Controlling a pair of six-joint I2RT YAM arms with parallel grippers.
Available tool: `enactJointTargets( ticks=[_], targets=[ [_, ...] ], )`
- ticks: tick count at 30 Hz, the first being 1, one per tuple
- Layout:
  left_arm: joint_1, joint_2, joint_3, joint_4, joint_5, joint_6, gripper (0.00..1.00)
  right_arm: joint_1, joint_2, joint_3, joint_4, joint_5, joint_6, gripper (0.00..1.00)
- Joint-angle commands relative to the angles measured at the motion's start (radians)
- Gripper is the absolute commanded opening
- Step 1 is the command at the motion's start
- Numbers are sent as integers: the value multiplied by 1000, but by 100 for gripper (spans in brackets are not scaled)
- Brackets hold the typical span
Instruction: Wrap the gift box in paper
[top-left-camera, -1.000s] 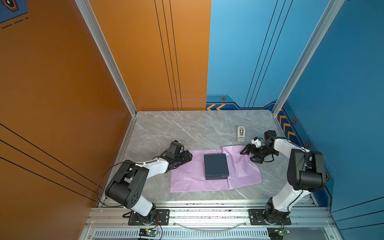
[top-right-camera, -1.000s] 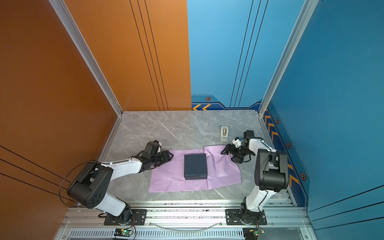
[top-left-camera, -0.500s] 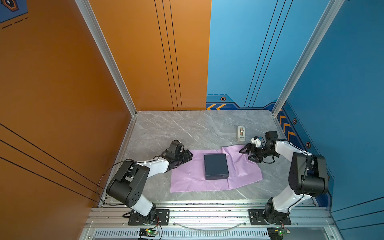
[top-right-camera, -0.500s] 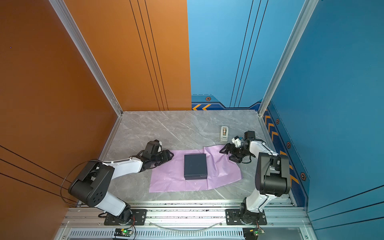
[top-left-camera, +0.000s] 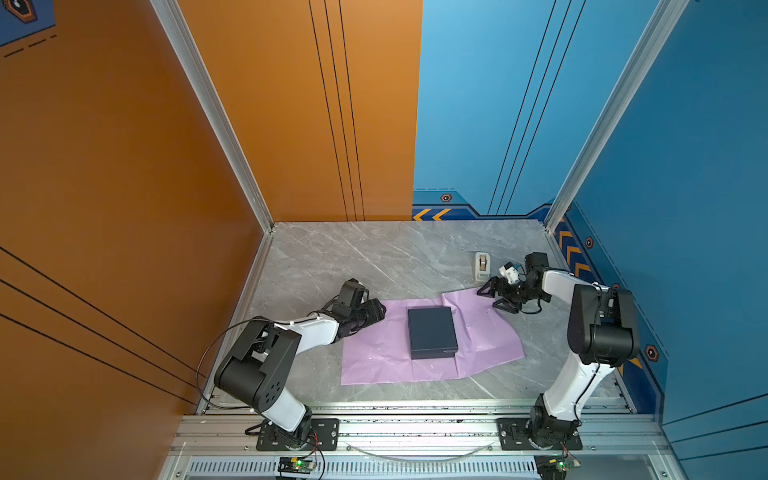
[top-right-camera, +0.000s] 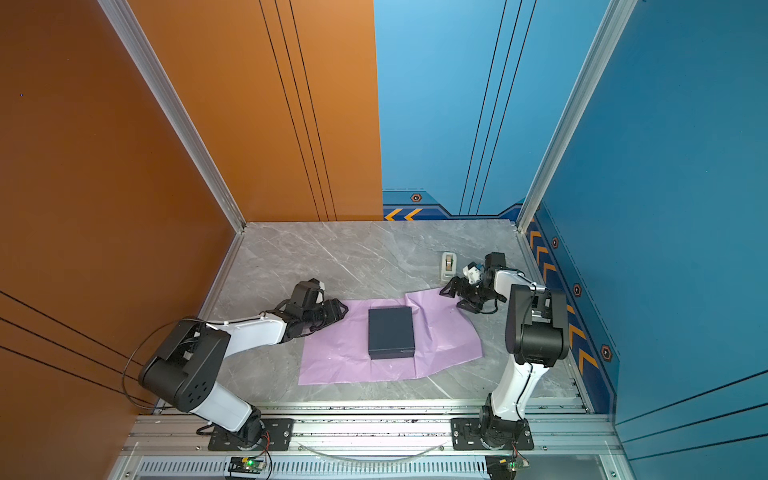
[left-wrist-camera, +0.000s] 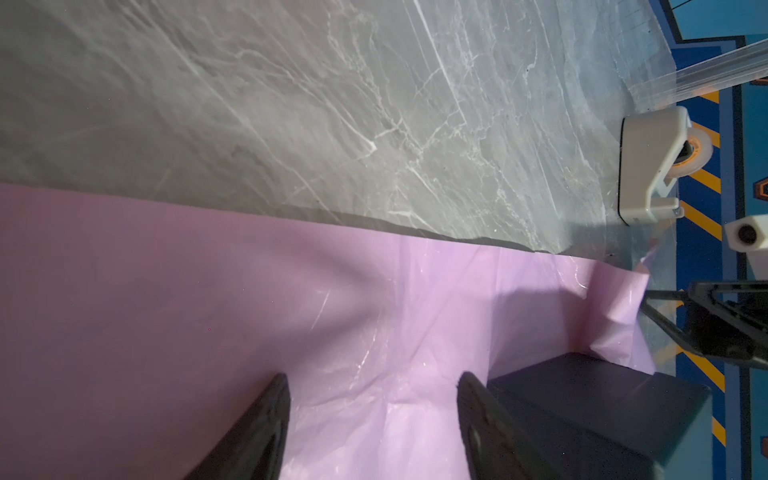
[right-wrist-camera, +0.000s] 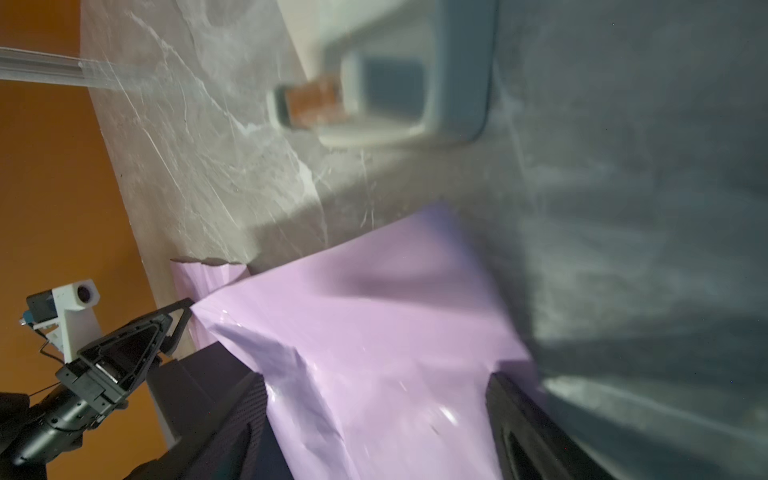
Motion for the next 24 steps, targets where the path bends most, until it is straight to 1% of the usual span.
enactJointTargets(
  ticks=[1,4,6,7,9,11,13,14,17,19,24],
  targets=[
    [14,66,-35,-177,-20,12,66,8,48,47,38,21,-13,85],
    [16,65,-34,-181,-23,14,66,12,81,79,30,6,-22,85],
    [18,66,-32,-182,-23,14,66,18,84,86,17,27,-27,86],
    [18,63,-33,-184,-25,14,66,22,74,91,-12,70,-27,85],
    [18,61,-32,-189,-26,14,66,38,16,80,-71,202,-20,87],
    [18,58,-32,-194,-28,16,66,55,-71,56,-148,396,-5,91],
    [19,61,-33,-194,-31,18,66,52,-131,27,-207,524,11,94],
    [19,62,-33,-192,-29,20,66,40,-147,12,-231,559,20,94],
    [26,74,-33,-185,-24,25,66,9,-137,-18,-280,591,31,95],
    [30,83,-35,-180,-21,27,66,8,-112,-30,-293,584,30,95],
    [36,92,-27,-173,-20,34,66,11,-47,-38,-273,419,16,94]
  ],
)
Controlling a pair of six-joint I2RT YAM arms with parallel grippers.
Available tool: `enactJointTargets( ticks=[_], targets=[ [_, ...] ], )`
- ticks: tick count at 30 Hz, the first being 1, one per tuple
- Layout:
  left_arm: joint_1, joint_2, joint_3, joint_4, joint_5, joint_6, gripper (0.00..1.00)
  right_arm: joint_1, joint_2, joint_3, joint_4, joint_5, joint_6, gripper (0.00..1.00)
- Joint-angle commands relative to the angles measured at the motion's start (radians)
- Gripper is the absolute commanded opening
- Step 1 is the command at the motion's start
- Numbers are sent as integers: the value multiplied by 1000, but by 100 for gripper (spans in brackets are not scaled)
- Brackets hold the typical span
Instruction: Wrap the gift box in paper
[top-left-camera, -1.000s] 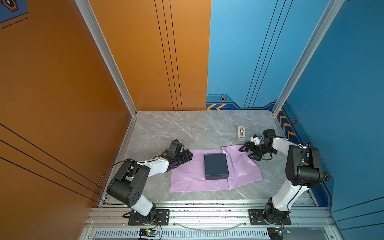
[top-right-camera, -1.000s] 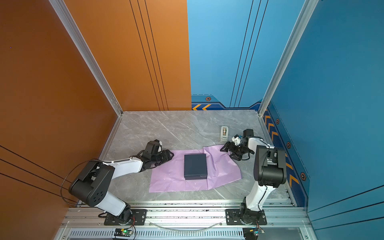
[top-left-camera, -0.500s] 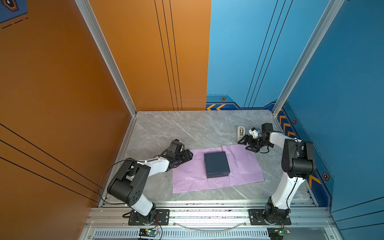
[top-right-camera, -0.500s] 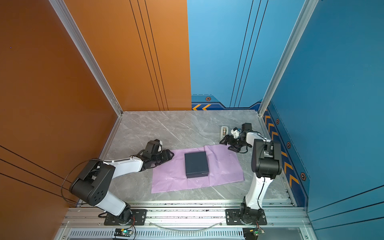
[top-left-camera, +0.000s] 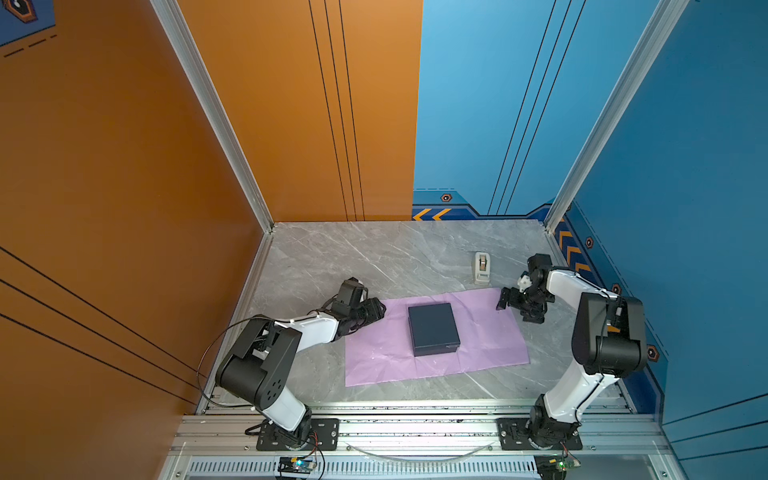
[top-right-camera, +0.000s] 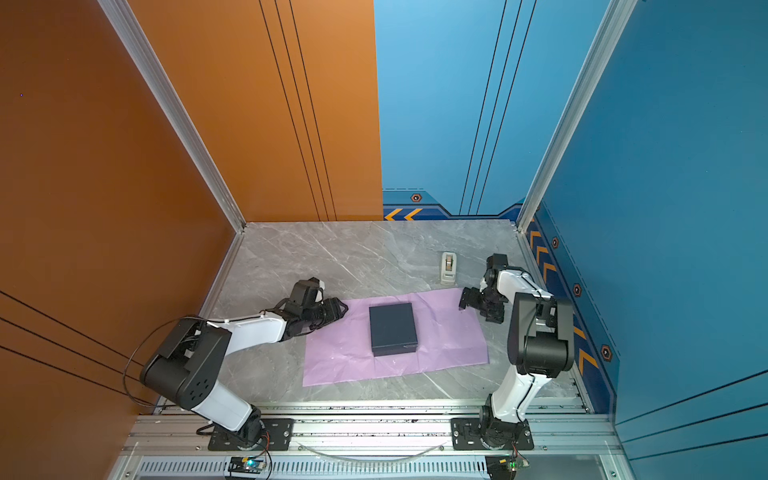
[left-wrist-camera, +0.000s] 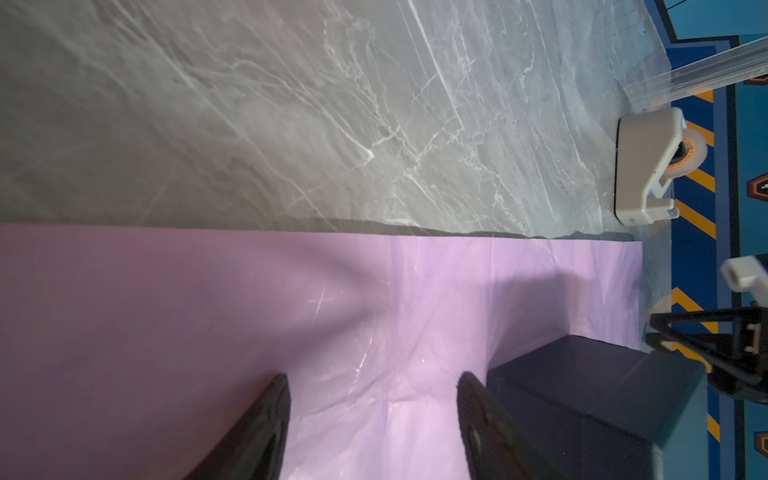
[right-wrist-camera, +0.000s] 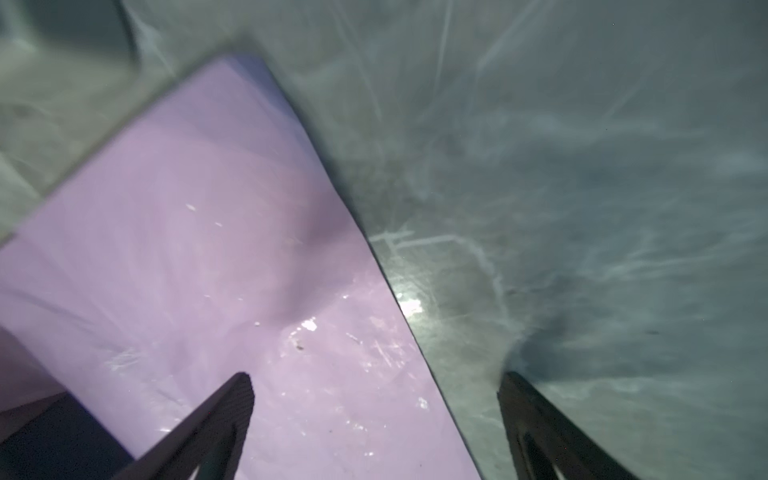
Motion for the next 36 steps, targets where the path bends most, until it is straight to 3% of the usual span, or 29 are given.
enactJointTargets(
  ticks=[1,10,18,21,23,27,33,36],
  targets=[
    [19,77,-37,-181,-37,24,66,12,65,-12,-43,-80,-10,94],
    [25,77,-29,-185,-37,27,66,23,146,1,136,-533,-52,89],
    [27,74,-29,-188,-42,30,66,32,193,47,287,-686,-24,84],
    [27,76,-27,-188,-42,31,66,32,187,58,295,-702,-37,83],
    [27,78,-23,-191,-41,34,66,37,192,91,249,-611,-60,83],
    [29,80,-21,-194,-43,38,66,52,229,153,127,-557,-127,67],
    [29,71,-20,-201,-46,41,66,44,139,74,51,-464,-128,65],
    [29,73,-12,-211,-46,48,66,19,68,9,31,-438,-111,58]
  ],
)
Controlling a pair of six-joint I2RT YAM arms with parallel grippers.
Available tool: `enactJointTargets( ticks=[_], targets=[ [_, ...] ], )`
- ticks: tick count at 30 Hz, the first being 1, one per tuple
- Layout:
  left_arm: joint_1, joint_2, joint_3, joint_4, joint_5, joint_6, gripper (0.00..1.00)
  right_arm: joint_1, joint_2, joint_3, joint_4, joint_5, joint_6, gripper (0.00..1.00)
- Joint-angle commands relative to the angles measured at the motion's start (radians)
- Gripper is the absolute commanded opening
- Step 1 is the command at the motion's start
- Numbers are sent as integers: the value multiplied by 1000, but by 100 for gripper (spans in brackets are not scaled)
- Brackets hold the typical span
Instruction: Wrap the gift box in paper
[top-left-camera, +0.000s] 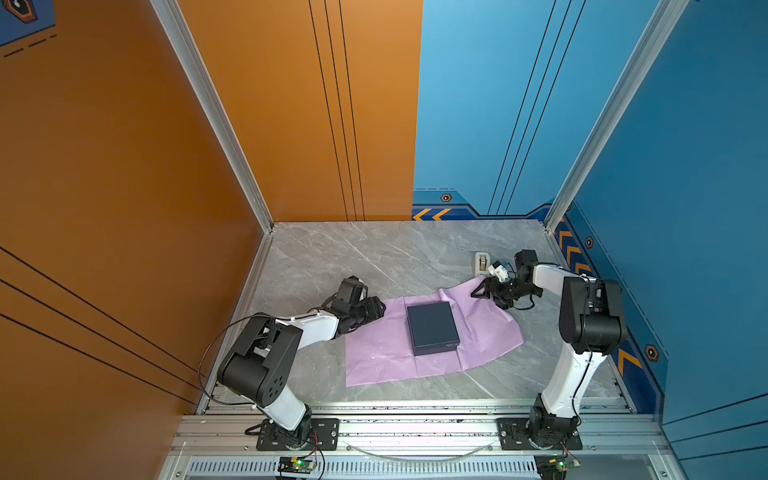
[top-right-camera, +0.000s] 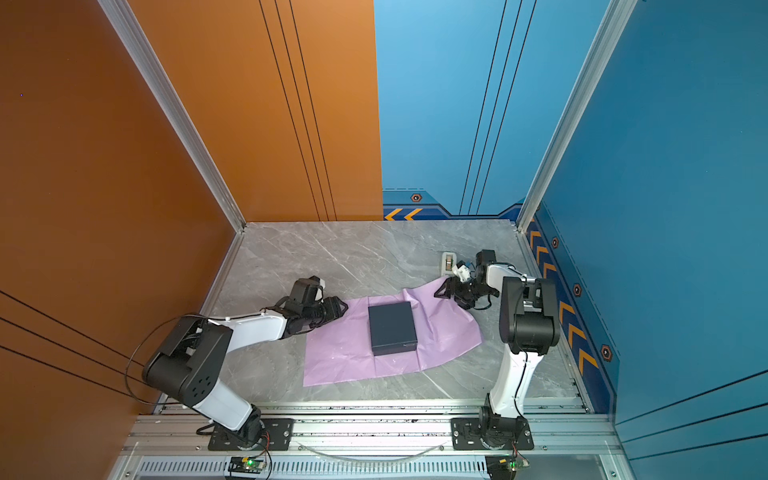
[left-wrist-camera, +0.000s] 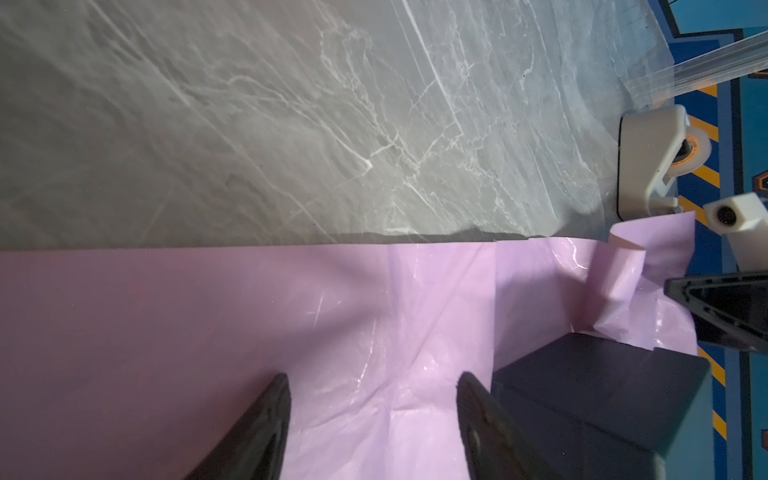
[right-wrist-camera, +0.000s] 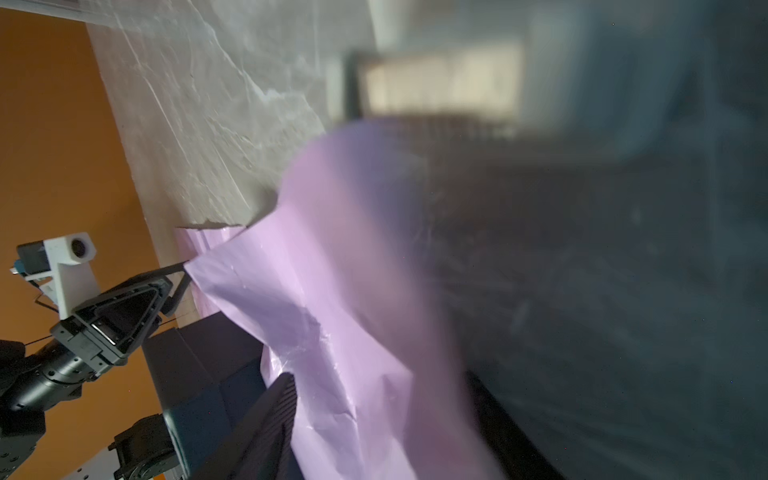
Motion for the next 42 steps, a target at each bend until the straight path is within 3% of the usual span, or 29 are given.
enactJointTargets(
  ticks=[1,7,18,25,31,35,42],
  targets=[
    [22,61,-31,-194,-53,25,66,-31,-90,-71,-84,70,-1,57],
    [21,55,-31,-199,-55,25,66,-56,-186,-141,-78,59,22,49],
    [20,29,-29,-227,-73,40,66,-78,-308,-176,-95,104,56,43],
    [20,27,-29,-231,-75,42,66,-83,-349,-180,-124,183,71,37],
    [22,13,-29,-240,-84,46,66,-79,-387,-167,-145,213,83,26],
    [21,3,-25,-243,-86,48,66,-54,-434,-165,-147,206,102,13],
    [20,-27,-14,-256,-83,49,66,50,-524,-157,-127,198,176,6]
  ],
)
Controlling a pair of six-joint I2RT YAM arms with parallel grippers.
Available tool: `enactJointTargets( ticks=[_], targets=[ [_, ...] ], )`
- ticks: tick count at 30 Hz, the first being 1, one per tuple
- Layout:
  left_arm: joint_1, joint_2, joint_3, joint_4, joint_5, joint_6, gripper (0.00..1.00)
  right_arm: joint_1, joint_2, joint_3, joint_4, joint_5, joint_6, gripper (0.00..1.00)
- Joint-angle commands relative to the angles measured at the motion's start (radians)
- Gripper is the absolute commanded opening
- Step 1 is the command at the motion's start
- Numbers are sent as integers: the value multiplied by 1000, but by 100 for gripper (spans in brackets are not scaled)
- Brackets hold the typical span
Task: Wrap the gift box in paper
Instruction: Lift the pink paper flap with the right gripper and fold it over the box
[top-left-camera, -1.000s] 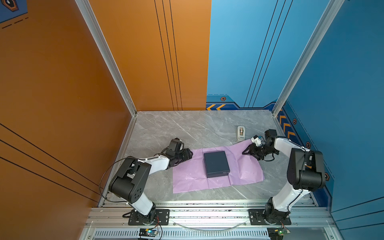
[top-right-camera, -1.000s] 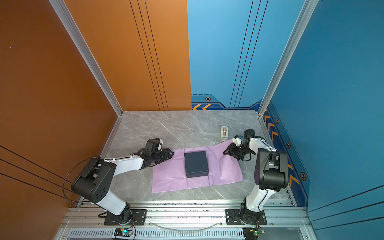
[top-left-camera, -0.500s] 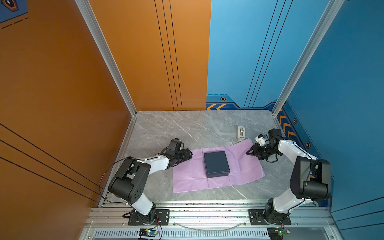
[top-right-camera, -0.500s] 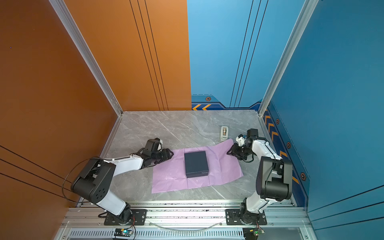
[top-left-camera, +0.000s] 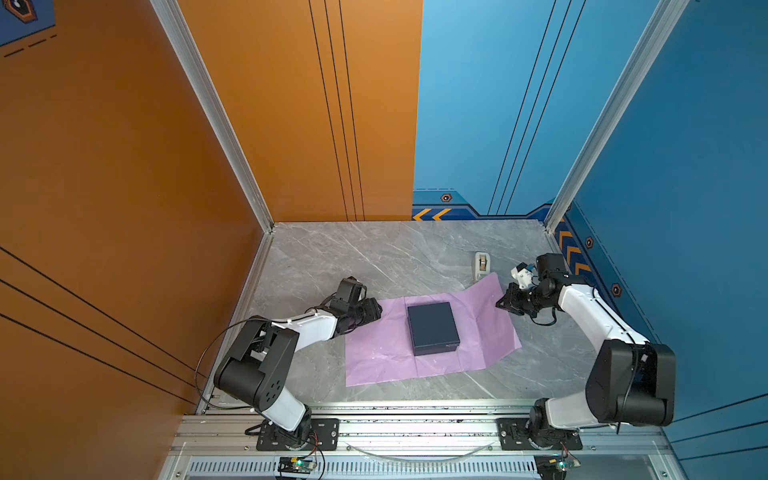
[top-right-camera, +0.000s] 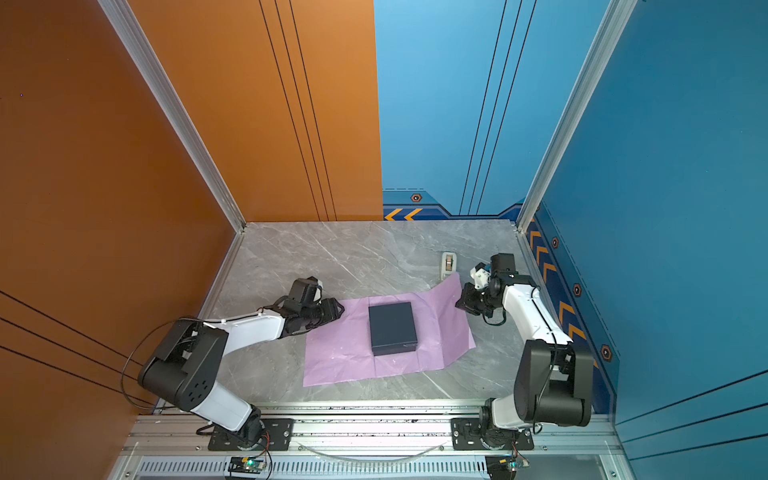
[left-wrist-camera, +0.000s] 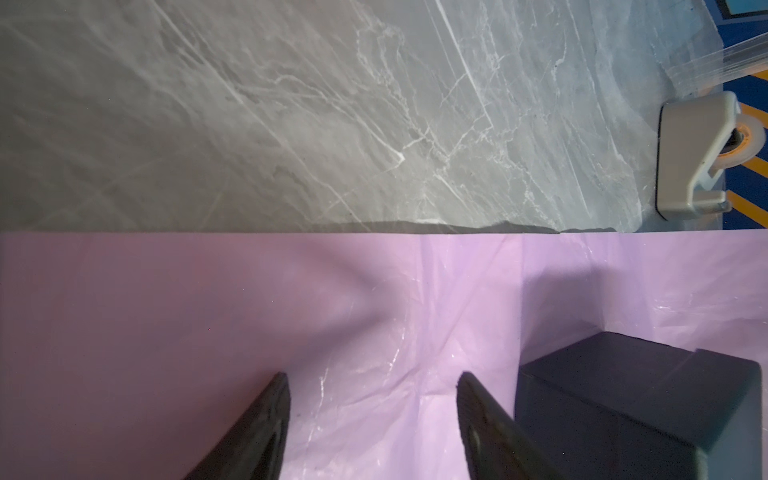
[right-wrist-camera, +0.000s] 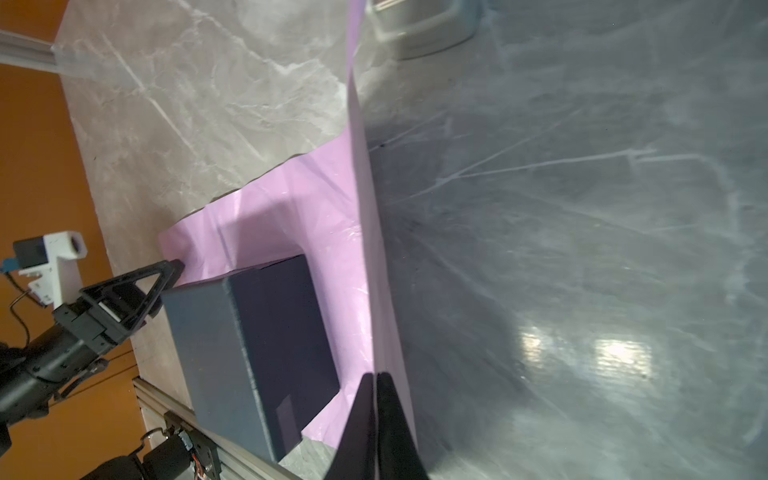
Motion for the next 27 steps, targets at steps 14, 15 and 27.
enactJointTargets(
  ticks=[14,15,27],
  targets=[
    [15,-85,2,-212,-39,23,66,306,-128,7,183,18,331,4],
    [15,-90,2,-212,-36,23,66,320,-128,1,199,27,356,5],
    [9,-117,-3,-160,14,11,66,508,-88,-27,374,99,530,5]
  ],
)
